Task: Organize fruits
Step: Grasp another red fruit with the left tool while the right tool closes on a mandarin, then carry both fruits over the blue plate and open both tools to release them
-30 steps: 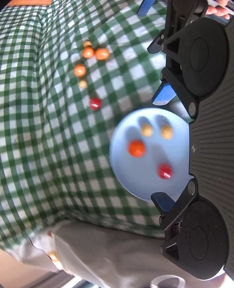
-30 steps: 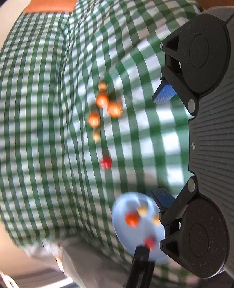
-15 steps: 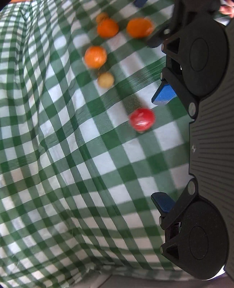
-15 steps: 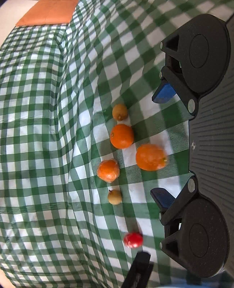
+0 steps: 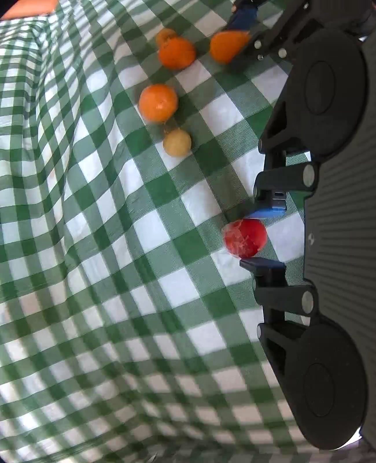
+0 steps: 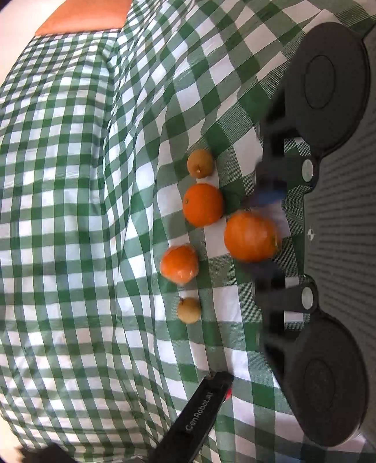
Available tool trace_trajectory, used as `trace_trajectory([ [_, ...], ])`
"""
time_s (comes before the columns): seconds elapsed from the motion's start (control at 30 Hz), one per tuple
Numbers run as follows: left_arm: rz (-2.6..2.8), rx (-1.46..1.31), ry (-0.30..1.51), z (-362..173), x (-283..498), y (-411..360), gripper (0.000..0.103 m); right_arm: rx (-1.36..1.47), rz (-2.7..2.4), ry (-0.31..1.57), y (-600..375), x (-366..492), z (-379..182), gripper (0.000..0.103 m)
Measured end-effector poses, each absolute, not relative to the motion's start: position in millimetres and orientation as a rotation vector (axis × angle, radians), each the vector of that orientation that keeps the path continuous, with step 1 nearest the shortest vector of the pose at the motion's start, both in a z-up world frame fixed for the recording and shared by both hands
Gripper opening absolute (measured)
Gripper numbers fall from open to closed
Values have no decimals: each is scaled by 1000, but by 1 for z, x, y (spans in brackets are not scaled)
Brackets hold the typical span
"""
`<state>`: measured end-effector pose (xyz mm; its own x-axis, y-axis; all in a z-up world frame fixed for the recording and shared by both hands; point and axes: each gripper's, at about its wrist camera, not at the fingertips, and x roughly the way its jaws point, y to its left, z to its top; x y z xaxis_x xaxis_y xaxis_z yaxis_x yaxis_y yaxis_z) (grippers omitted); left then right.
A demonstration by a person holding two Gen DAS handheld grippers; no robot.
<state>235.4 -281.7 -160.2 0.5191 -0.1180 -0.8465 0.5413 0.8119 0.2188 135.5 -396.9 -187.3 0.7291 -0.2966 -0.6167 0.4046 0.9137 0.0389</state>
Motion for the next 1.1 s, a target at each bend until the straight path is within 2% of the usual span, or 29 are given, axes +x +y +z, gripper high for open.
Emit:
trace_trajectory([
  [0.23, -434, 437, 933, -112, 208, -261, 31, 150, -450, 611, -394, 120, -166, 35],
  [0.5, -408, 427, 950, -48, 128, -204, 31, 236, -391, 588, -379, 57, -95, 35],
  [0.8, -329, 422, 970, -12, 44, -118, 31, 225, -153, 586, -300, -31, -35, 36],
  [1.1, -262, 332, 971, 6, -2, -40, 31, 119, 57, 572, -219, -67, 5, 36],
])
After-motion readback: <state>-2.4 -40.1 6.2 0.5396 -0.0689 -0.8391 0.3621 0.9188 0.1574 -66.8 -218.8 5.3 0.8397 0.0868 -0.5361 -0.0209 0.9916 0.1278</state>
